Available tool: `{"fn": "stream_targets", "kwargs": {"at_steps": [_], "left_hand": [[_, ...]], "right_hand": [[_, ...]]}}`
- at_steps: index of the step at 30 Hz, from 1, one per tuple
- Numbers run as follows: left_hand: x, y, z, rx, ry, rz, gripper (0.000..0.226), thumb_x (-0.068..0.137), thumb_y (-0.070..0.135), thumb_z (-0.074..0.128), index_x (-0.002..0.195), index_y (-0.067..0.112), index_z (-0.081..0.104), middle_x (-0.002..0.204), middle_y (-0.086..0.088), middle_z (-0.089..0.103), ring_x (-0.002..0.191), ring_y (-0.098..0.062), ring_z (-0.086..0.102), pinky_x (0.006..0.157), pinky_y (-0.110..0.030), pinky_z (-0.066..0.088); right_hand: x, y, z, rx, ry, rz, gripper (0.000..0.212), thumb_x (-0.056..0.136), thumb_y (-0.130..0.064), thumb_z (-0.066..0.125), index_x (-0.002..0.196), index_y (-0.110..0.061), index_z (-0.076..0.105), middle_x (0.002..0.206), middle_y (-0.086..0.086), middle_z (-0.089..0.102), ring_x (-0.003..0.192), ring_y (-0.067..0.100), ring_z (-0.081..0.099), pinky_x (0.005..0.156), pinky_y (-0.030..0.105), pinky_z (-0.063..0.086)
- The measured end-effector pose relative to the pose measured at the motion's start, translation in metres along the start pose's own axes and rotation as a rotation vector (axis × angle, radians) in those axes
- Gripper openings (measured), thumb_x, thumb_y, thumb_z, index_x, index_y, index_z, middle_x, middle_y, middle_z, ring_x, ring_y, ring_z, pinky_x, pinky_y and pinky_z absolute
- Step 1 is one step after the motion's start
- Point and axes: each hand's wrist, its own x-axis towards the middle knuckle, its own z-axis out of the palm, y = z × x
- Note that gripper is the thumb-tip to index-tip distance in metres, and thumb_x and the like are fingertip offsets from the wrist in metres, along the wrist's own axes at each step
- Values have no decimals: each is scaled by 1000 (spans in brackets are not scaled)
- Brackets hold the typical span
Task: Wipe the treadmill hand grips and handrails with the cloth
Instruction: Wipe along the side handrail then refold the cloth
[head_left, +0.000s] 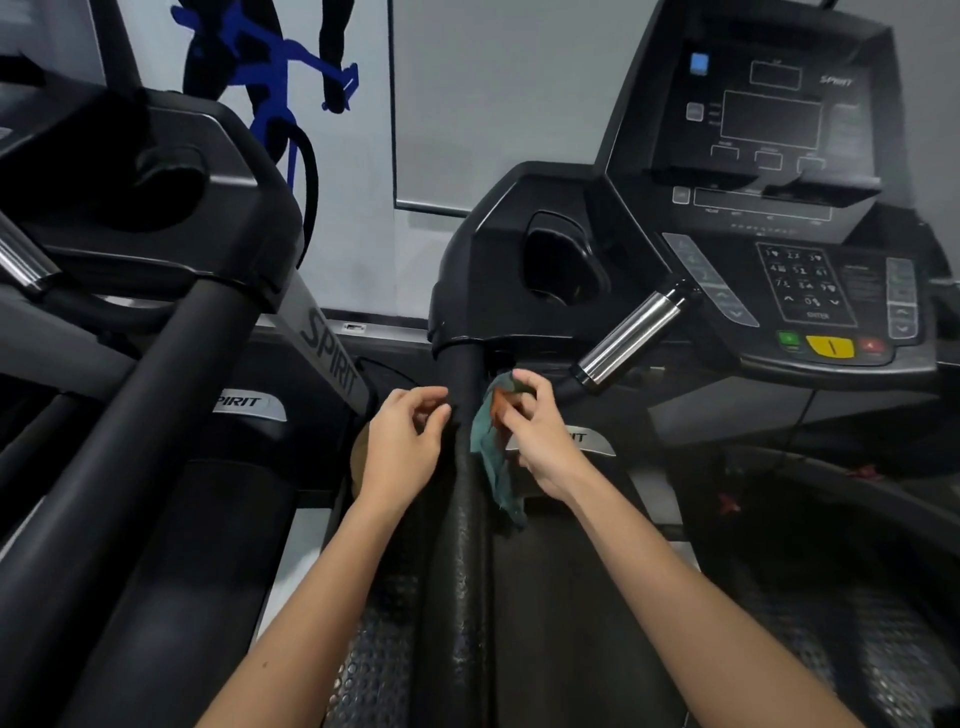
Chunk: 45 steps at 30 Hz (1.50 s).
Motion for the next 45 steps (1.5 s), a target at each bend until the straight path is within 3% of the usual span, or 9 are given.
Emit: {"fn": "stream_targets", "kwargs": {"at_steps": [5, 14, 21, 25, 27, 31, 38, 42, 45], "left_hand": [[6, -8, 1, -24, -117, -65, 38, 89, 15, 61, 126, 12, 57, 117, -3, 56, 109, -17, 56, 94, -24, 43], [11, -14, 1, -47, -196, -103, 39, 88, 18, 63, 127, 16, 57, 123, 0, 56, 111, -12, 52, 92, -19, 38], [10, -14, 2, -96, -170, -131, 40, 86, 17, 65, 126, 14, 58, 123, -2, 60, 111, -12, 56, 96, -23, 42], [11, -15, 1, -59, -180, -122, 39, 87, 20, 65, 125, 16, 59, 120, 0, 63, 108, -13, 59, 99, -30, 45], [13, -15, 1, -47, -181, -112, 39, 86, 22, 65, 124, 18, 60, 120, 0, 63, 107, -13, 59, 97, -30, 46], [15, -18, 0, -35, -203, -102, 39, 87, 23, 65, 124, 19, 59, 122, -1, 61, 107, -13, 57, 96, -29, 45], [19, -22, -2, -64, -231, -22, 41, 86, 22, 66, 125, 11, 59, 122, -2, 62, 110, -18, 59, 98, -31, 45], [21, -23, -6, -86, -289, 25, 41, 87, 21, 65, 125, 10, 57, 124, -2, 60, 111, -22, 59, 99, -39, 46], [21, -29, -8, -152, -312, 49, 41, 86, 21, 66, 124, 9, 58, 124, -2, 60, 110, -19, 59, 100, -38, 46]], "right_hand": [[4, 19, 11, 39, 29, -35, 64, 89, -10, 59, 144, -16, 27, 138, 4, 49, 123, 17, 50, 105, 37, 41], [-31, 36, 5, -133, 74, -201, 29, 88, -3, 57, 116, -9, 62, 109, 9, 56, 99, 15, 59, 93, 30, 47], [12, 7, 17, -420, 67, -266, 42, 96, -10, 44, 138, -11, 43, 128, 3, 47, 115, 11, 48, 101, 22, 36], [2, 0, 17, -214, -37, -173, 58, 97, -11, 45, 147, -25, 20, 132, -11, 42, 122, 5, 42, 102, 20, 35], [-16, 15, 9, -156, 3, -196, 56, 93, -5, 51, 144, -17, 31, 126, -9, 47, 115, 2, 46, 99, 16, 37], [-35, 45, 4, -181, 104, -227, 36, 89, -3, 56, 125, -8, 57, 117, 3, 64, 109, 13, 59, 103, 32, 43], [12, 19, 21, -280, 105, -323, 40, 95, -8, 47, 136, -7, 46, 133, 6, 54, 121, 15, 50, 105, 25, 37], [4, 22, 20, -184, 83, -313, 39, 96, -13, 47, 136, -11, 47, 124, 1, 57, 110, 11, 56, 85, 13, 46], [-10, 36, 13, -152, 152, -327, 33, 93, -8, 52, 125, -9, 57, 119, 7, 63, 109, 18, 60, 95, 29, 48]]}}
